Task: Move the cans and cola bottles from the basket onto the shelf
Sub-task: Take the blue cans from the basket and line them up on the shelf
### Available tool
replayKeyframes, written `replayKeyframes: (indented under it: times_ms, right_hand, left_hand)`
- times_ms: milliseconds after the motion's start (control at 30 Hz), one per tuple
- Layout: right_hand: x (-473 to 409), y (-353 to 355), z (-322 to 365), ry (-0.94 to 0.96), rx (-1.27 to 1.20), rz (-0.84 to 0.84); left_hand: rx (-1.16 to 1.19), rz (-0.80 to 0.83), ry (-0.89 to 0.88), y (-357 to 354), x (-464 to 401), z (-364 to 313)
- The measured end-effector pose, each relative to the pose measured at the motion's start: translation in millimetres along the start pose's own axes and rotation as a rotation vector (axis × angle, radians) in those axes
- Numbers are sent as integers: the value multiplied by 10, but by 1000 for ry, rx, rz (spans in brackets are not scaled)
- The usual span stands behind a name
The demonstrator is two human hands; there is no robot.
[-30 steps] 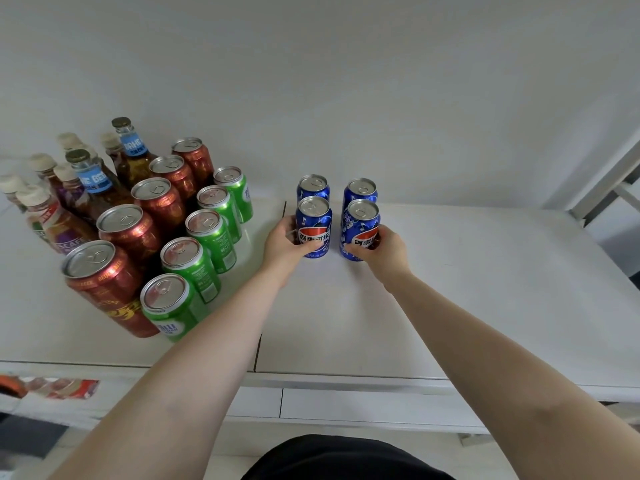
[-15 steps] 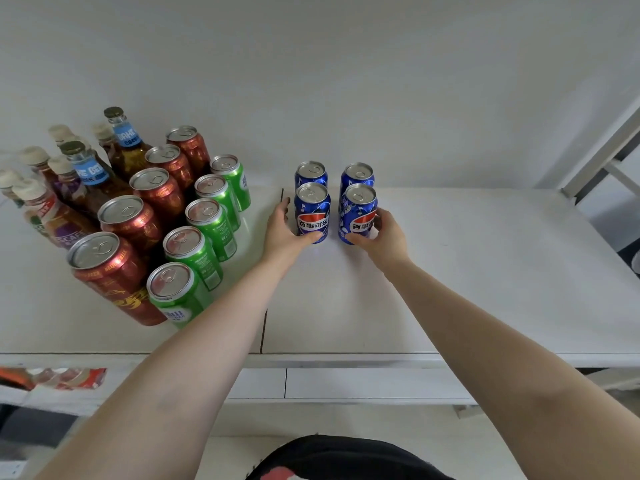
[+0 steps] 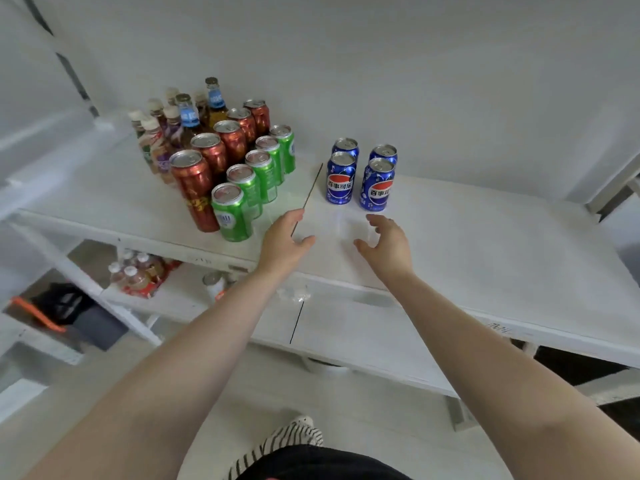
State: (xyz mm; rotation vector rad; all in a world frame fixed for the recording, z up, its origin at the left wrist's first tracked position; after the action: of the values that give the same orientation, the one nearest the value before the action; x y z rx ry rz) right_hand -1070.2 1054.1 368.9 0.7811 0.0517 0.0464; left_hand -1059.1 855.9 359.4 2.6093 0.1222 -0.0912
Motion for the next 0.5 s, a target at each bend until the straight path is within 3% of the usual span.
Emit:
replayKeyframes:
  times_ms: [200,367,500]
  right_hand:
    - [963,-444,303,297,177,242]
    - [1645,-1002,608,443,314,473]
    - [2193,-1450,902,496,361,649]
  left_hand:
    - [-82,-102,159,308,1505,144]
    - [-305,-96,343,718,2613,442]
    - [-348,-134,508,1057,3463,770]
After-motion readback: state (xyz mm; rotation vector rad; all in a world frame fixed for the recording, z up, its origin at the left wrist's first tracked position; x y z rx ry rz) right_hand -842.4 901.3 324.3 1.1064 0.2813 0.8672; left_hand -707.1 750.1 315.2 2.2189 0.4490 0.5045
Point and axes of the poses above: each hand's wrist, its own x-axis away from the middle knuckle, its own y-axis out of the back of the hand, z = x × y, the point moved 1 cm from there along -x, towards the middle knuckle, and after that the axes turned 7 degrees about z, right-handed, at the moved point
